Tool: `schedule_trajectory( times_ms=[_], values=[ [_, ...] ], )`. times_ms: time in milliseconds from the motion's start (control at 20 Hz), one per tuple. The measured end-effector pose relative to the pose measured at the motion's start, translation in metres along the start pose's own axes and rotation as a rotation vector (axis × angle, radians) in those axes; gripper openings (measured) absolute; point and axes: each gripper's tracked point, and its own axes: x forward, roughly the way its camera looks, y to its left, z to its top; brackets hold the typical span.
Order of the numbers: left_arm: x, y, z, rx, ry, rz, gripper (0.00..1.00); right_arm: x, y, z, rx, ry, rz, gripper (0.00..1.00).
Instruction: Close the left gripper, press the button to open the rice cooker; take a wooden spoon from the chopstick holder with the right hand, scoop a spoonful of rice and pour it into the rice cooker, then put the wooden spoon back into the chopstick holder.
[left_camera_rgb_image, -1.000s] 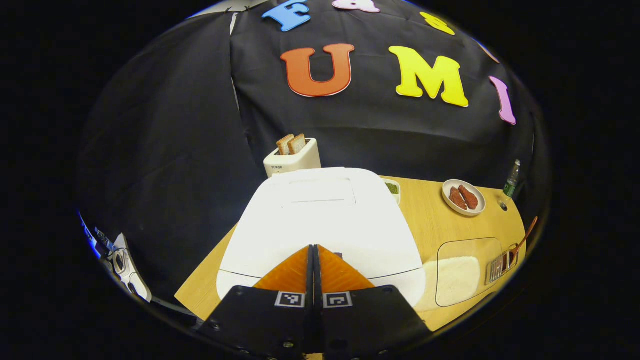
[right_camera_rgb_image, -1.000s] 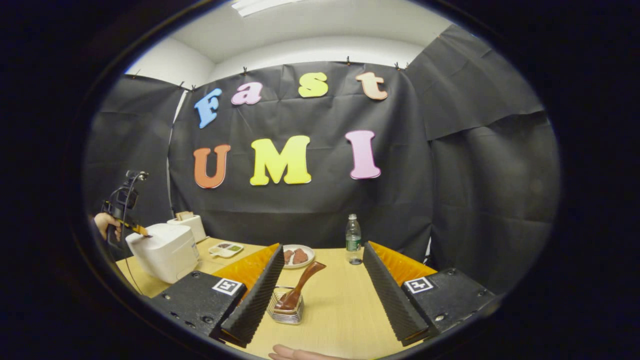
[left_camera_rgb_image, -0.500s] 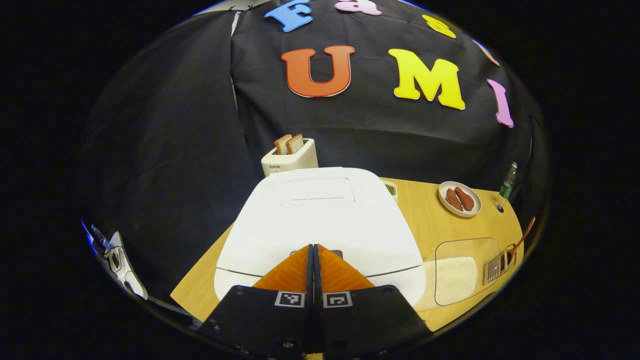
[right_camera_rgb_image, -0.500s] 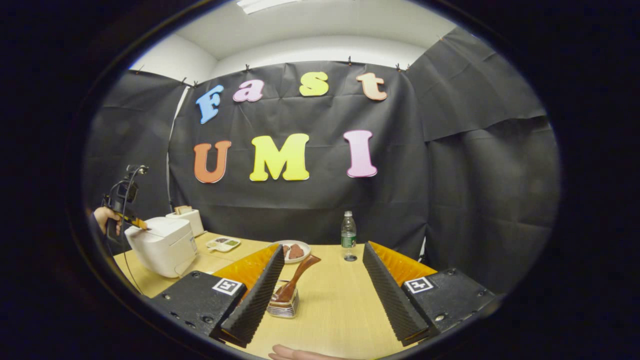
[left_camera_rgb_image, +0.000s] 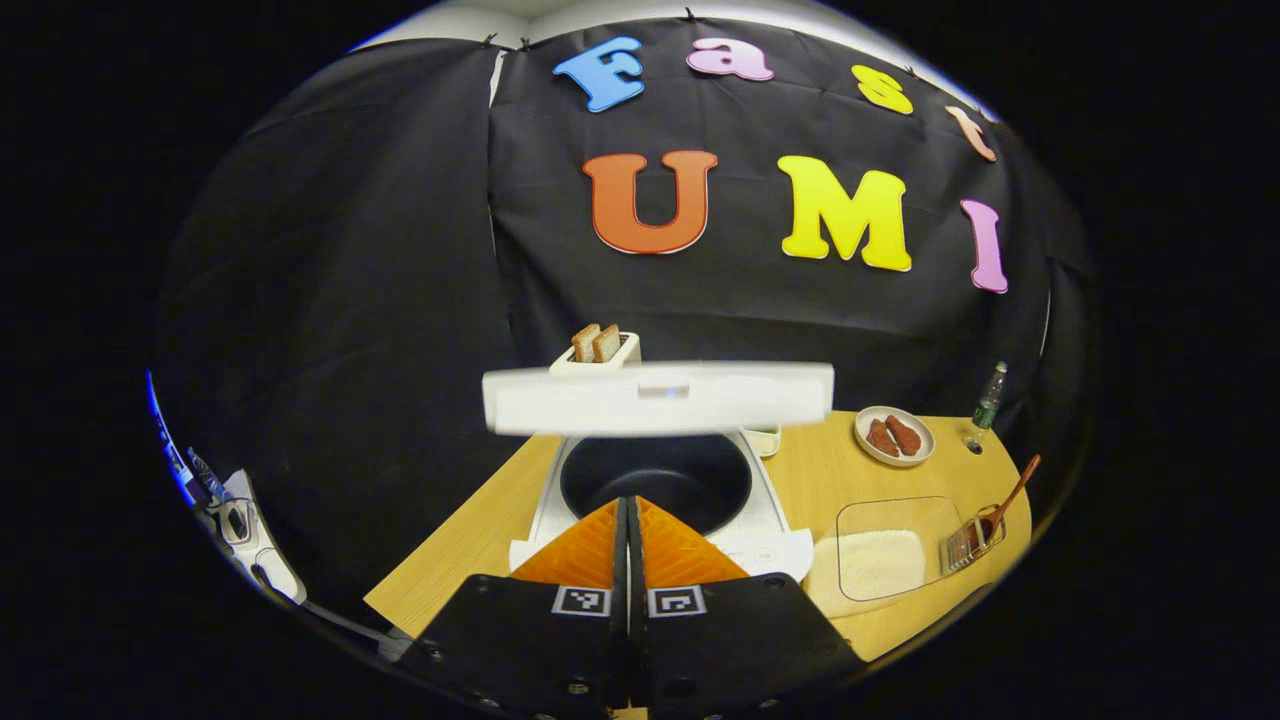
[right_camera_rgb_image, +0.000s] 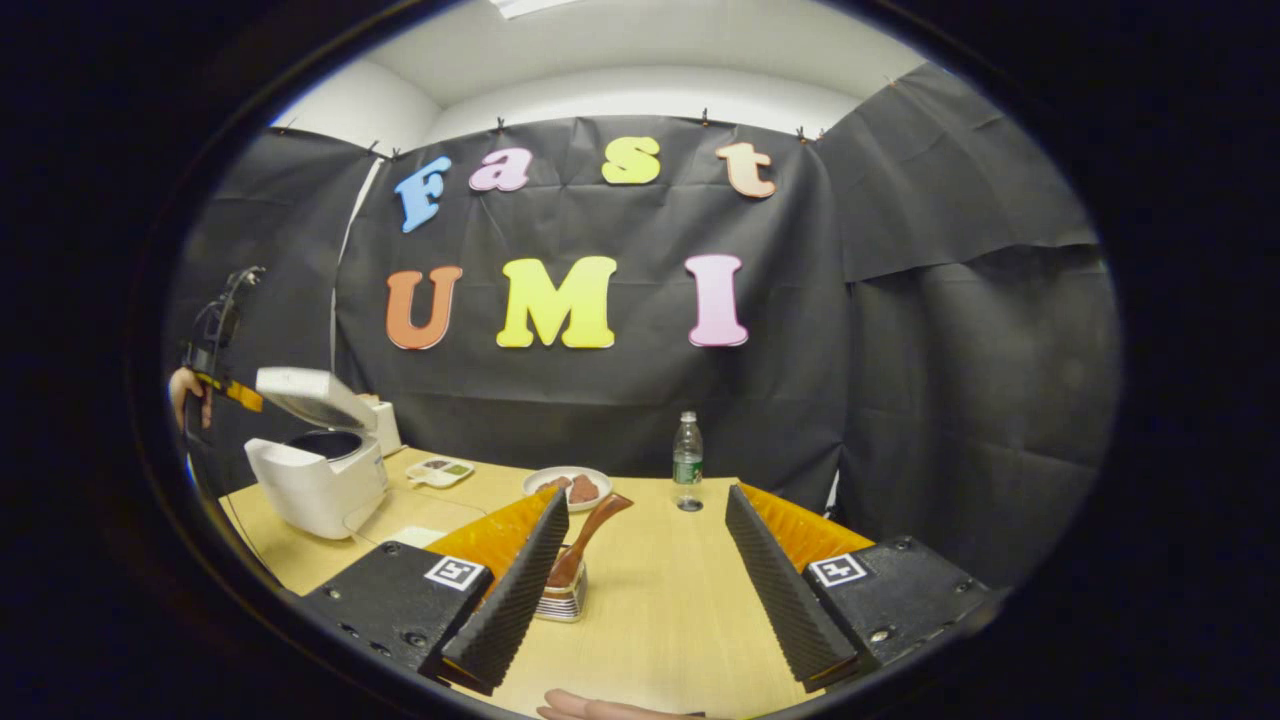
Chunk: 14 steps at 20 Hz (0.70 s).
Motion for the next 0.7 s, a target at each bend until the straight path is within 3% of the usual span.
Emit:
schedule_trajectory(
  times_ms=[150, 200, 250, 500, 550, 600, 650, 700],
  values=[
    [-0.045, -0.006, 0.016, -0.002, -0.075, -0.039, 0.02, 0.002, 0.003, -0.009, 0.006, 0.026, -0.004, 1.0],
    [-0.058, -0.002, 0.017, 0.009, -0.099, -0.036, 0.1, 0.003, 0.003, -0.011, 0.007, 0.035, -0.007, 1.0],
    [-0.071, -0.004, 0.02, 0.021, -0.122, -0.04, 0.29, 0.004, 0.003, -0.015, 0.008, 0.045, -0.009, 1.0],
    [-0.127, -0.009, 0.016, 0.051, -0.183, -0.079, 0.37, 0.017, 0.014, -0.027, 0.03, 0.084, 0.006, 1.0],
    [-0.138, -0.01, 0.017, 0.056, -0.203, -0.088, 0.5, 0.021, 0.017, -0.03, 0.038, 0.092, 0.012, 1.0],
    [-0.146, -0.01, 0.017, 0.061, -0.227, -0.086, 0.53, 0.026, 0.02, -0.033, 0.047, 0.101, 0.018, 1.0],
    [-0.152, -0.01, 0.018, 0.062, -0.244, -0.087, 0.85, 0.031, 0.025, -0.037, 0.054, 0.11, 0.025, 1.0],
    [-0.158, -0.01, 0.016, 0.064, -0.254, -0.086, 0.93, 0.037, 0.028, -0.039, 0.058, 0.114, 0.032, 1.0]
  ],
)
